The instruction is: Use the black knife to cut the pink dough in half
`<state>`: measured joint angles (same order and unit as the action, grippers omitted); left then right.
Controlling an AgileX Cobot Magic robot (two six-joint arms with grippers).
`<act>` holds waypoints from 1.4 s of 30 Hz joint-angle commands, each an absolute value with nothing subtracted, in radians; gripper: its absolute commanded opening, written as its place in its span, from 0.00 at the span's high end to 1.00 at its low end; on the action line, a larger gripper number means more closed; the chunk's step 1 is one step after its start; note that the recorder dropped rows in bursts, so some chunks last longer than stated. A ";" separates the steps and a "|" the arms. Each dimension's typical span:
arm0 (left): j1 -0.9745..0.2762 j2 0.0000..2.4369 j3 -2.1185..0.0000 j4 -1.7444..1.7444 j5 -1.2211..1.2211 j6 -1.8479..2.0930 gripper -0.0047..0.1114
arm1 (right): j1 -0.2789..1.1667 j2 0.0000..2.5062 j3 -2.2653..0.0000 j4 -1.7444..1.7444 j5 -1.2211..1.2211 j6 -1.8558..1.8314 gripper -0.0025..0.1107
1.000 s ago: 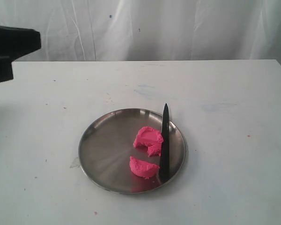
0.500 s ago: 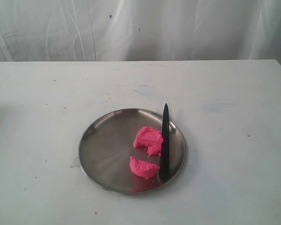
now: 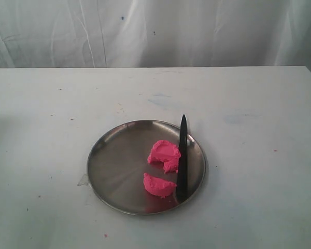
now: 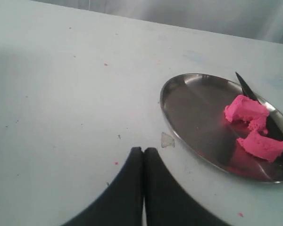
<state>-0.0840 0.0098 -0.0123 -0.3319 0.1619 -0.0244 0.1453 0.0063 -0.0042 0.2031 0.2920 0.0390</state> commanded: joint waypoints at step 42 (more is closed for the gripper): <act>-0.059 0.000 0.000 -0.226 0.209 -0.023 0.96 | 0.139 0.000 0.000 0.205 0.291 0.040 0.98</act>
